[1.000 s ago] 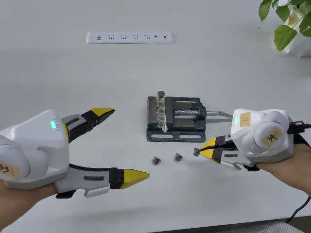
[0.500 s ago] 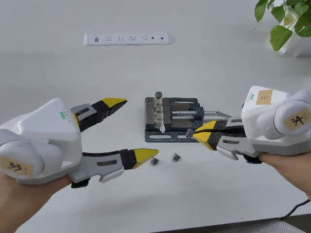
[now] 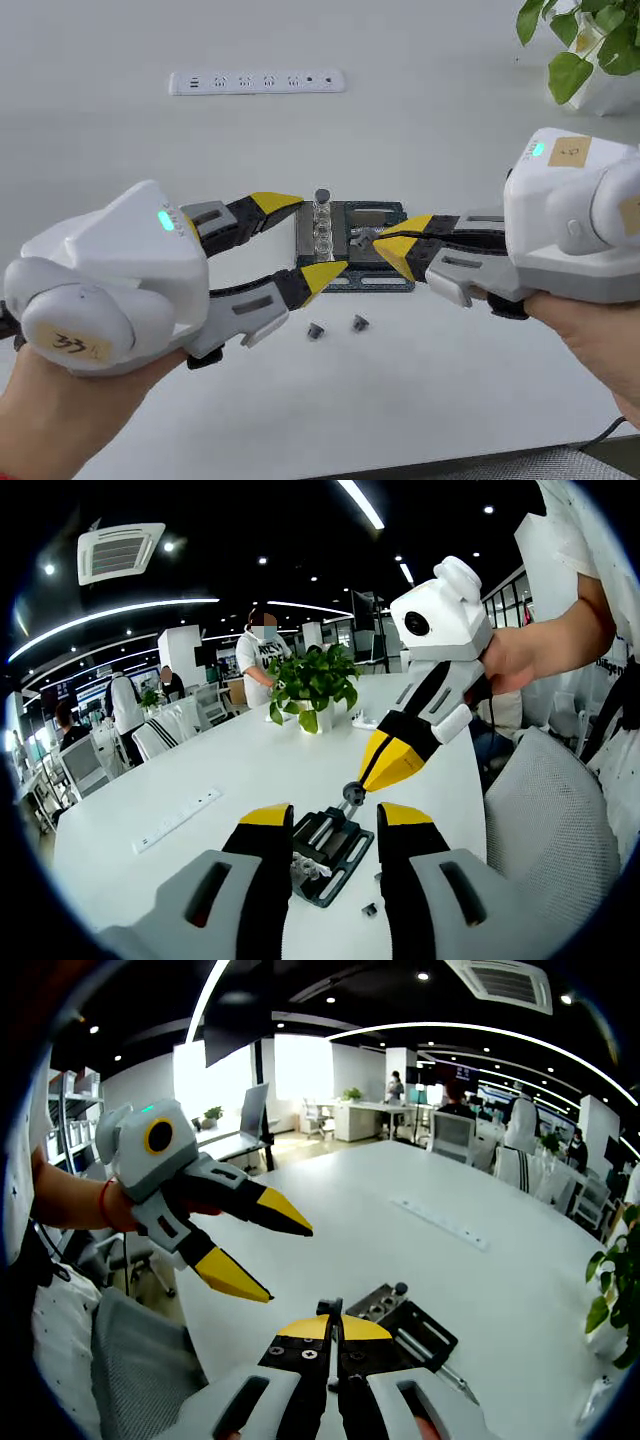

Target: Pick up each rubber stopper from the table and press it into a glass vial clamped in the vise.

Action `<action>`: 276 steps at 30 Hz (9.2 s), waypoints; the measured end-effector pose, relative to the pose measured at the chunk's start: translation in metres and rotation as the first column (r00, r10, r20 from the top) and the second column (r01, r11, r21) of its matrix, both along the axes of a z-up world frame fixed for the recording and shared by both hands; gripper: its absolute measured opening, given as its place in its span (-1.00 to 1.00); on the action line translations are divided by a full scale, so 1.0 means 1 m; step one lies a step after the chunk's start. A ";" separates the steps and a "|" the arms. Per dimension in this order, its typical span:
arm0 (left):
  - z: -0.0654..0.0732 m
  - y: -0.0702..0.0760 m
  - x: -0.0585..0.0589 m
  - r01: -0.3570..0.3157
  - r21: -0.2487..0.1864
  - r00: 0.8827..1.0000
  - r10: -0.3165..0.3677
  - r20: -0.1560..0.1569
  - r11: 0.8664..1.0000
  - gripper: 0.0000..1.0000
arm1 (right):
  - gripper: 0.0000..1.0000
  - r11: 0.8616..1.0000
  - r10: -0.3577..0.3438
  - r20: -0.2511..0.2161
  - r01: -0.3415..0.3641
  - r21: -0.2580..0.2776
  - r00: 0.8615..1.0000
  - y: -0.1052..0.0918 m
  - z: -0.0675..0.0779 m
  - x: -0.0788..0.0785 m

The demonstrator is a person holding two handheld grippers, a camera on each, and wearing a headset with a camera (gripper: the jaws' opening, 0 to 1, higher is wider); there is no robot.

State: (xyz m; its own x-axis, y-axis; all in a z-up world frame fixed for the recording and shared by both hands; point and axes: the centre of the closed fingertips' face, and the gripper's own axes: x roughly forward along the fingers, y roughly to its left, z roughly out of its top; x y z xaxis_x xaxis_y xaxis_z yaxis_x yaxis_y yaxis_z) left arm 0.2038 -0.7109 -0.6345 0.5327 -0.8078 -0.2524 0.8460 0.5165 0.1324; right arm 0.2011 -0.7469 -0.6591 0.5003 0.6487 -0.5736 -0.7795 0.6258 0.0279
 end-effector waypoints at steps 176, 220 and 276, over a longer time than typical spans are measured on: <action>0.065 0.027 -0.034 0.186 -0.560 0.874 -0.396 -0.281 0.807 -0.55 | -0.88 0.859 0.409 -0.026 -0.376 0.347 0.912 0.040 0.106 -0.023; -0.038 0.044 -0.003 0.126 -0.176 0.943 -0.173 -0.284 0.976 0.39 | -0.88 0.858 0.287 -0.215 -0.350 -0.377 0.934 0.032 -0.064 0.096; -0.060 0.045 -0.015 0.140 -0.182 0.933 -0.191 -0.304 0.973 0.59 | -0.88 0.812 0.217 -0.294 -0.339 -0.475 0.931 0.027 -0.123 0.116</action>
State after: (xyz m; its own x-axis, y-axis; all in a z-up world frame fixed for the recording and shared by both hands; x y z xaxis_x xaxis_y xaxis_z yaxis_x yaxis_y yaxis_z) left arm 0.1888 -0.6656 -0.6941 0.3008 -0.9201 -0.2508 0.9056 0.3581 -0.2273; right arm 0.3171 -0.7200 -0.7825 0.1681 0.3244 -0.9309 -0.9340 0.3543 -0.0452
